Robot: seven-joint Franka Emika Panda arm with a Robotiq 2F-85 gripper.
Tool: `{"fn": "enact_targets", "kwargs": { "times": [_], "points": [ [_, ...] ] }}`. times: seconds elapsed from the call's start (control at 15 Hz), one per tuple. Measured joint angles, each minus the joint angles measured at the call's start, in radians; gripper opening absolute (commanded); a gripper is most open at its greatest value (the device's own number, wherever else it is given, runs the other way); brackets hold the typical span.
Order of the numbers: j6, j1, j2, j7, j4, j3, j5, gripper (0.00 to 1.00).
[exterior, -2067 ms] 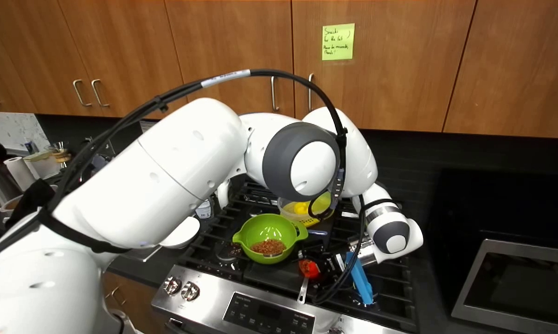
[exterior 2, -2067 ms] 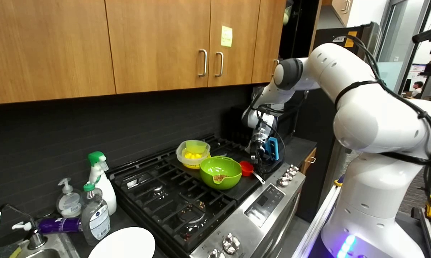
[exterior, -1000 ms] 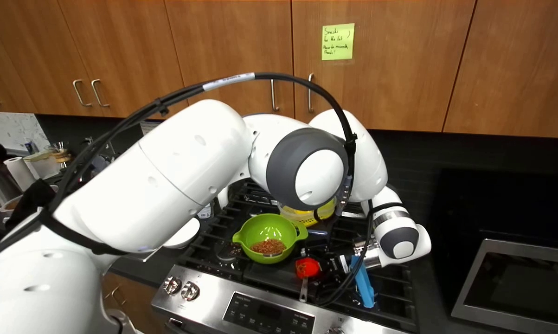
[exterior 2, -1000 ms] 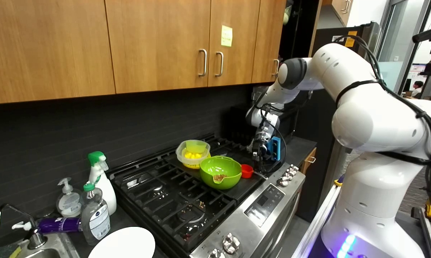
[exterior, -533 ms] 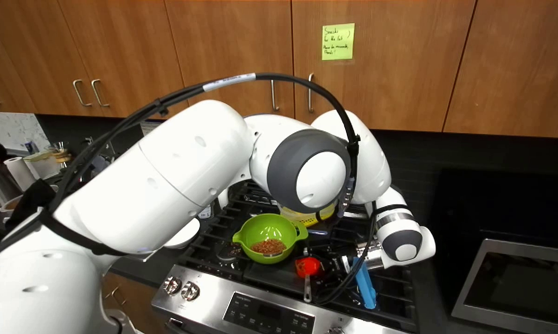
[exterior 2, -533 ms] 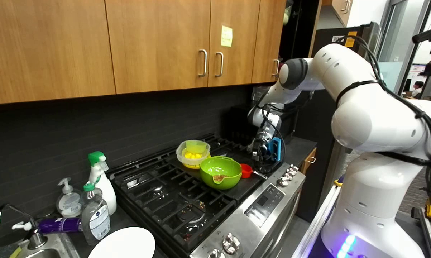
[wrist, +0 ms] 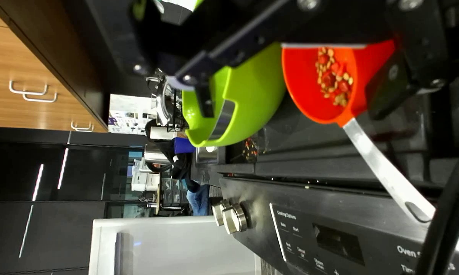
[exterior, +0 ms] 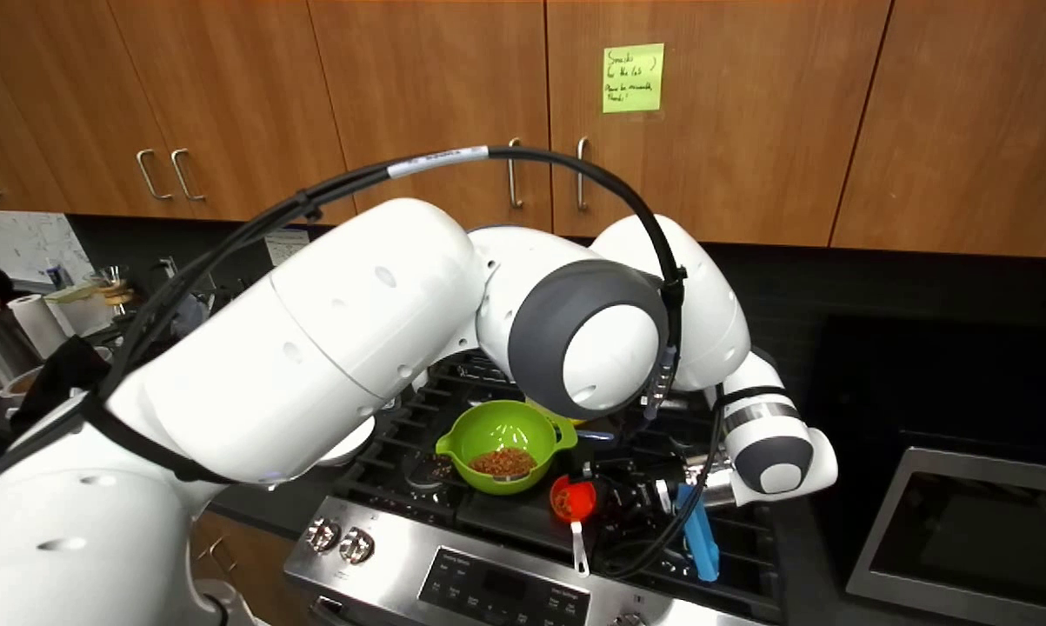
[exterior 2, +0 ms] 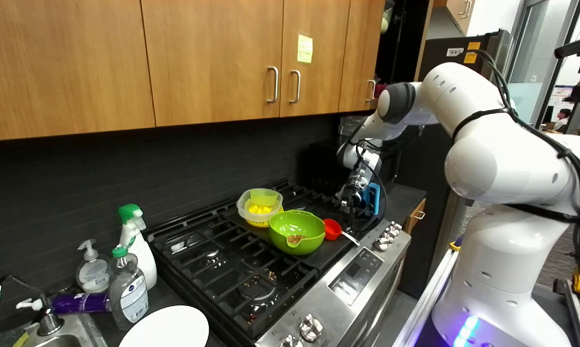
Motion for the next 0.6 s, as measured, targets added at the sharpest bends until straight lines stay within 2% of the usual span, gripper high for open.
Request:
{"fn": "enact_targets", "kwargs": {
  "times": [0.6],
  "points": [
    [-0.136, -0.080, 0.054, -0.046, 0.140, 0.038, 0.004, 1.00]
  ]
}}
